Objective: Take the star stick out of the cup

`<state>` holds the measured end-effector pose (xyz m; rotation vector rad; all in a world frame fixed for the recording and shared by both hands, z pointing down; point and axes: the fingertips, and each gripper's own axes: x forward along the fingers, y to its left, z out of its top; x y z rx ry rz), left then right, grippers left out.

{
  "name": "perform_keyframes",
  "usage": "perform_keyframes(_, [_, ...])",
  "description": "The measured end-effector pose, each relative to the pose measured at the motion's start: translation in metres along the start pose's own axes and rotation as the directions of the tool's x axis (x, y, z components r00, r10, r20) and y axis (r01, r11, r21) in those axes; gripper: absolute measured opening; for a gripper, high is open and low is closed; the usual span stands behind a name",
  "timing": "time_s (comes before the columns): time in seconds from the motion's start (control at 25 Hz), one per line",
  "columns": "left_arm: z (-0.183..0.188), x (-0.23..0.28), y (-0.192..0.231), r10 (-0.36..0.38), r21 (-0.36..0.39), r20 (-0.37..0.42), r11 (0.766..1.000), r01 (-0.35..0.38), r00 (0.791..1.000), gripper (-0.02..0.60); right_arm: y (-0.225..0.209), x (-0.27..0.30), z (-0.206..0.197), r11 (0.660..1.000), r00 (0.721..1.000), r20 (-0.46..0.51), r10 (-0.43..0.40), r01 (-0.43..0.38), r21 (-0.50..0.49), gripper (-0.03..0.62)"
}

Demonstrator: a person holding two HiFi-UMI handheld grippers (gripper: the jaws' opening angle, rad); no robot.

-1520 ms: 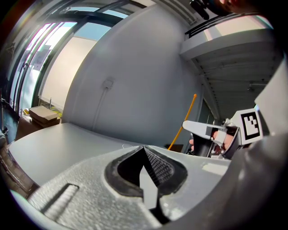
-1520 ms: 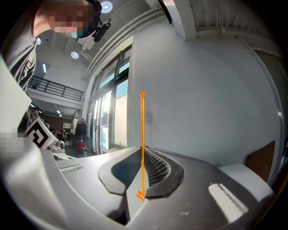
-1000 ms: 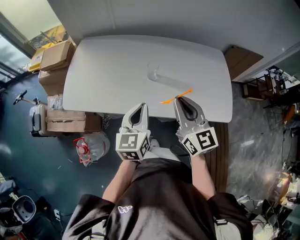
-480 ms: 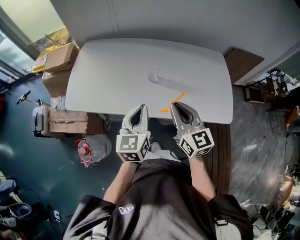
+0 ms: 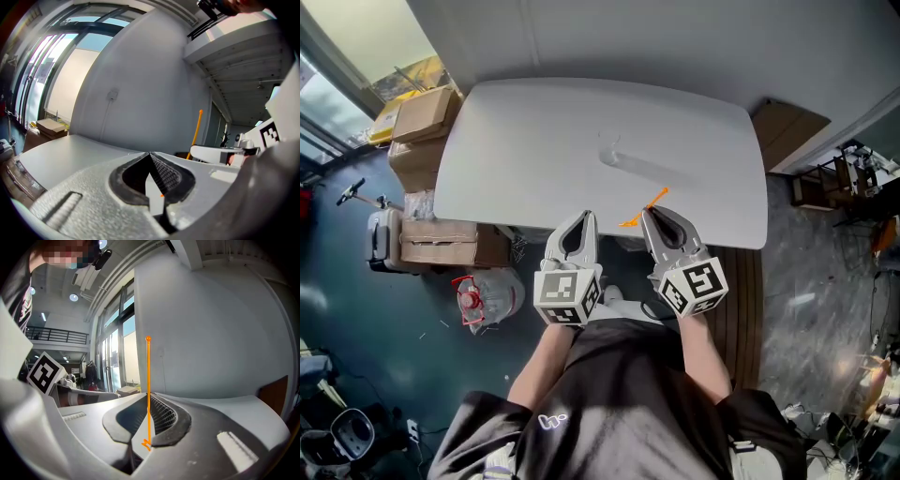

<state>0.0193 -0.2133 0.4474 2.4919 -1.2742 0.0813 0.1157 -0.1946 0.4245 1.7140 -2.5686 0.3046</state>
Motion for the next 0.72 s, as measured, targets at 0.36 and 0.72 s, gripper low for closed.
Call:
perform_keyframes(0.36, [-0.0018, -0.0012, 0.0013, 0.007, 0.002, -0.004, 1.0, -0.007, 1.0, 0.002, 0.0008, 0.0004, -0.0017, 1.0, 1.0, 0.0, 0.005, -0.005, 0.004, 0.018])
perform_keyframes(0.72, [-0.0036, -0.0009, 0.0015, 0.011, 0.006, -0.007, 1.0, -0.011, 1.0, 0.002, 0.0001, 0.0019, -0.0036, 1.0, 1.0, -0.002, 0.022, -0.022, -0.015, 0.018])
